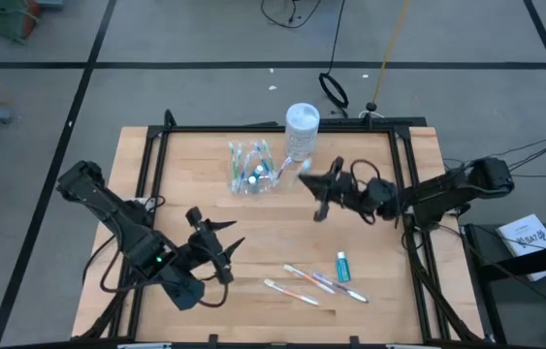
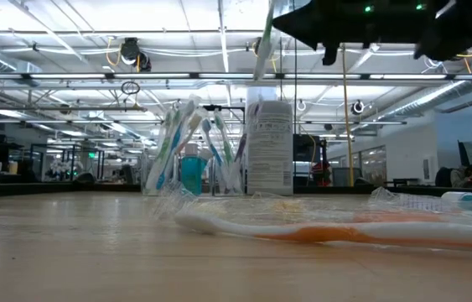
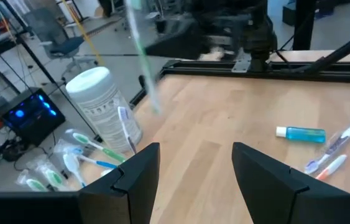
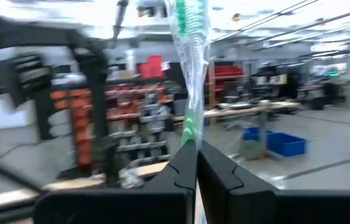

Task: Pick & Place toothbrushing station
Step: Put the green toothbrush into the transparent organizer

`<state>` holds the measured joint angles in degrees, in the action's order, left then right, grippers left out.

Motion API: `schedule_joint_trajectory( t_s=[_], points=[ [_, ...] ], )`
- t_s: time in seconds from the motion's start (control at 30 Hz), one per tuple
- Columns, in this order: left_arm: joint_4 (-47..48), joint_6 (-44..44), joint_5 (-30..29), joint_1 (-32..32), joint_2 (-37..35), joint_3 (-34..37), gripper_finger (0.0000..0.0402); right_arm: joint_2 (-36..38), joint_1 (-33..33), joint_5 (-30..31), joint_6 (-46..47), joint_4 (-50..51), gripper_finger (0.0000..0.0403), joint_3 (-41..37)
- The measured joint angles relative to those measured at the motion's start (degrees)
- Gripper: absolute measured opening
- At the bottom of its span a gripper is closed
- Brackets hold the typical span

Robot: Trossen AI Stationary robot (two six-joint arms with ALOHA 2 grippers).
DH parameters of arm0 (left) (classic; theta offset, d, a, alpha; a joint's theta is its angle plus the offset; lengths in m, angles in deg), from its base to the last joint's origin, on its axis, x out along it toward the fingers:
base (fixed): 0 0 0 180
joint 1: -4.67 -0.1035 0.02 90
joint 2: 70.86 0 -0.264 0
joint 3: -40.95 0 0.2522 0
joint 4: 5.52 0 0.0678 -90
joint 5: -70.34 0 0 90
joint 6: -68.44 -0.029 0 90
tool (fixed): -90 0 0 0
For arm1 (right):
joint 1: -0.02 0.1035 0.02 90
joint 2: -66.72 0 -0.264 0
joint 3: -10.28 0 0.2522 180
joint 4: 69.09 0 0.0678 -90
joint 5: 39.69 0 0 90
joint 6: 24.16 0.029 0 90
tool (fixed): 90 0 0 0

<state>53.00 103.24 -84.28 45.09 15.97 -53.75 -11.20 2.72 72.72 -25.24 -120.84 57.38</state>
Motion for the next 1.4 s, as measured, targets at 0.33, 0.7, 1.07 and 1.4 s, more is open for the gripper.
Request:
schedule_joint_trajectory(
  t_s=[0.33, 0.7, 1.07, 1.4],
  points=[
    [-5.2, -6.5, 0.5, -3.3, 0.0, 0.0, 0.0207, -12.5, -9.5, -7.7, 2.6, 0.3, 0.0000, 8.0],
    [-5.4, -8.8, 4.6, -7.4, 0.0, 0.0, 0.0207, -24.7, -12.8, -4.1, 1.4, 1.0, 0.0000, 11.0],
    [-5.3, -8.9, 10.2, -8.6, 0.0, 0.0, 0.0207, -29.4, -14.4, -3.6, 6.4, 6.3, 0.0000, 10.9],
    [-5.3, -8.8, 10.4, -8.6, 0.0, 0.0, 0.0207, -29.3, -14.2, -9.2, 10.2, 10.3, 0.0002, 10.9]
  ],
)
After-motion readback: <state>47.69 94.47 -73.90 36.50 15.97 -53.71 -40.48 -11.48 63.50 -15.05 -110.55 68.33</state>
